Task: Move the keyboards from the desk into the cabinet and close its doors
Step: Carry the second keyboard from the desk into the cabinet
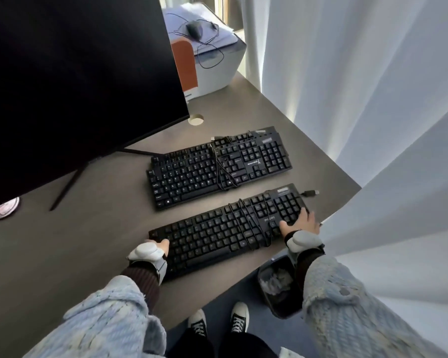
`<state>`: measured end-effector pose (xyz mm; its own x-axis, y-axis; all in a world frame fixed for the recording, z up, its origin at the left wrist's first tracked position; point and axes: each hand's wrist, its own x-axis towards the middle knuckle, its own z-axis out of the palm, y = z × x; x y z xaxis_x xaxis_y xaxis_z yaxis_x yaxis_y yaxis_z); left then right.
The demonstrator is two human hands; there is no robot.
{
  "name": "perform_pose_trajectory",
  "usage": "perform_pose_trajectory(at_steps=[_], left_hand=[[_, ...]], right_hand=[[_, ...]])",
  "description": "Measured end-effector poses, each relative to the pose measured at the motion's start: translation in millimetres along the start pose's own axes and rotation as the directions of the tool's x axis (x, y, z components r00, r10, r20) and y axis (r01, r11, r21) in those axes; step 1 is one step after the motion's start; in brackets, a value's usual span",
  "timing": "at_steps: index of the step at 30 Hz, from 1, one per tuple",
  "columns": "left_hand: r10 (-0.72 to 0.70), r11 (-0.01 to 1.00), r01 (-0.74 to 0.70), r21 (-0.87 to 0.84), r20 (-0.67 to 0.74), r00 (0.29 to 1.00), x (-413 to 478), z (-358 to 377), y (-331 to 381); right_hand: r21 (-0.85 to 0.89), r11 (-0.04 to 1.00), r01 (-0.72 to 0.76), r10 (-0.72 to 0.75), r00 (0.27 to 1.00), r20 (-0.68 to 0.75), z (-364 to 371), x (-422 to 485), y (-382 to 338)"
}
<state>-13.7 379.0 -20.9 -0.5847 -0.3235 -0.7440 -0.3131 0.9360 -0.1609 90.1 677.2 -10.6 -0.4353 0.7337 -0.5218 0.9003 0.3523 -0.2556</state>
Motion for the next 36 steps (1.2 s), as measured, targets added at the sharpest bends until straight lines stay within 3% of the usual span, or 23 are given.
perform_pose_trajectory(at_steps=[5,9,14,17,20,25,30,36], left_hand=[[-0.023,1.0,0.023,0.004,-0.067,0.998,3,0,0],[-0.087,0.98,0.066,-0.186,-0.106,0.991,2,-1,1],[-0.197,0.819,0.036,-0.573,-0.222,0.955,-7,-17,-23],[-0.248,0.675,-0.03,-0.737,-0.266,0.932,-25,-34,-50],[-0.354,0.482,-0.14,-0.865,-0.339,0.872,-52,-50,-104],[-0.506,0.308,-0.198,-0.931,-0.337,0.794,-76,-52,-235],[-0.619,0.177,-0.208,-0.962,-0.273,0.736,-100,-35,-364],[-0.802,0.028,-0.134,-0.991,-0.102,0.588,-133,21,-582]], right_hand=[[0.082,0.996,-0.036,0.041,0.997,-0.061,0,13,9],[0.102,0.988,-0.118,0.126,0.989,-0.076,2,14,1],[0.218,0.974,-0.057,0.095,0.981,-0.167,-1,-10,-22],[0.261,0.963,0.069,-0.012,0.977,-0.213,-11,-40,-47],[0.257,0.935,0.243,-0.18,0.953,-0.244,-18,-87,-88],[0.235,0.808,0.541,-0.479,0.834,-0.276,2,-197,-155],[0.299,0.661,0.688,-0.633,0.726,-0.269,51,-308,-200],[0.344,0.553,0.759,-0.794,0.605,-0.057,186,-494,-228]])
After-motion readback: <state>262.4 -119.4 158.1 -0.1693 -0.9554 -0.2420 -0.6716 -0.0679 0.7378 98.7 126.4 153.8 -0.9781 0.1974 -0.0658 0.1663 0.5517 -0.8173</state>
